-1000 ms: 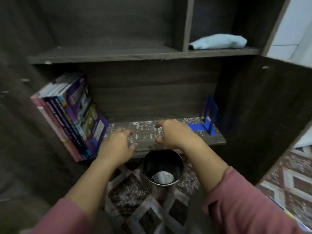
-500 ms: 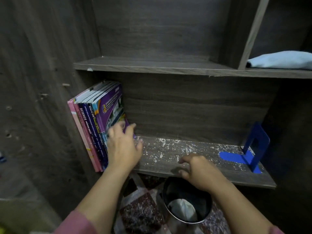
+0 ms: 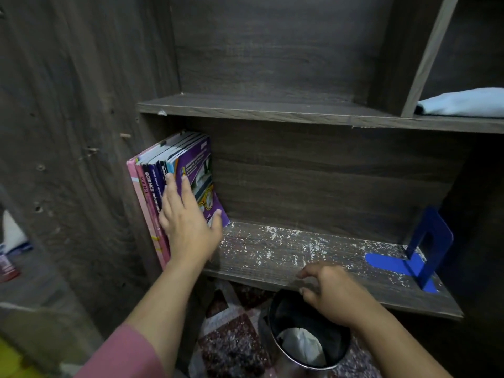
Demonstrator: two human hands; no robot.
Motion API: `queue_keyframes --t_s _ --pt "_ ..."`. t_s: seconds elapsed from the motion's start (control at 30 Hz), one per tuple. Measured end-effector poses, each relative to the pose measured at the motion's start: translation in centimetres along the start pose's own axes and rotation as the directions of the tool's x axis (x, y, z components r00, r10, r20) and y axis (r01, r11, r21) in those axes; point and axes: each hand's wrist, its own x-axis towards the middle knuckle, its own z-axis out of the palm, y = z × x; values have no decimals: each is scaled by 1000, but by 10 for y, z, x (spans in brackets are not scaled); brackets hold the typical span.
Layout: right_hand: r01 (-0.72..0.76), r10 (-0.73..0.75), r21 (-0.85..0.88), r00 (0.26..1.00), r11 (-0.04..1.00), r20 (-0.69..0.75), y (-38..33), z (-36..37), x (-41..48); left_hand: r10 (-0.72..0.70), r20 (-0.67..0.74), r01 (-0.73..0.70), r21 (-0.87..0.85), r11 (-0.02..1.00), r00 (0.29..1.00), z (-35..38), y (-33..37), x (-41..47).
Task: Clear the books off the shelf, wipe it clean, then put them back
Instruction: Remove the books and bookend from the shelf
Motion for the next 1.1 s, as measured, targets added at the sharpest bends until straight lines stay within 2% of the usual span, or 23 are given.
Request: queue_keyframes --t_s 0.17,0.37,0.47,0.53,0.6,0.7,0.8,0.97,1.1 --pt "20 -20 21 1000 1000 12 -3 6 4 -165 -159 113 -291 950 973 4 -2 5" --pt "32 -32 31 999 999 12 -3 12 6 -203 -237 126 -304 944 950 7 -7 19" --pt "35 -36 41 999 999 28 -3 16 8 -165 -261 101 -240 965 951 11 -9 23" --pt "53 -54 39 998 998 39 -5 17 10 -117 -217 86 -148 985 969 15 -9 23" --pt "68 -70 40 996 997 50 -6 18 11 -135 -107 121 -121 985 985 24 -12 19" --pt "72 -76 64 995 995 62 -9 18 11 -316 59 321 -166 932 947 39 -21 15" --pt "74 -79 70 995 995 67 -9 18 10 -405 112 420 -229 878 907 48 -26 16" --pt "74 -77 78 996 994 39 -7 14 7 -370 13 358 -291 887 929 46 -20 14" --pt "64 -62 69 997 996 -34 -6 6 6 -202 -74 169 -317 933 977 27 -11 20"
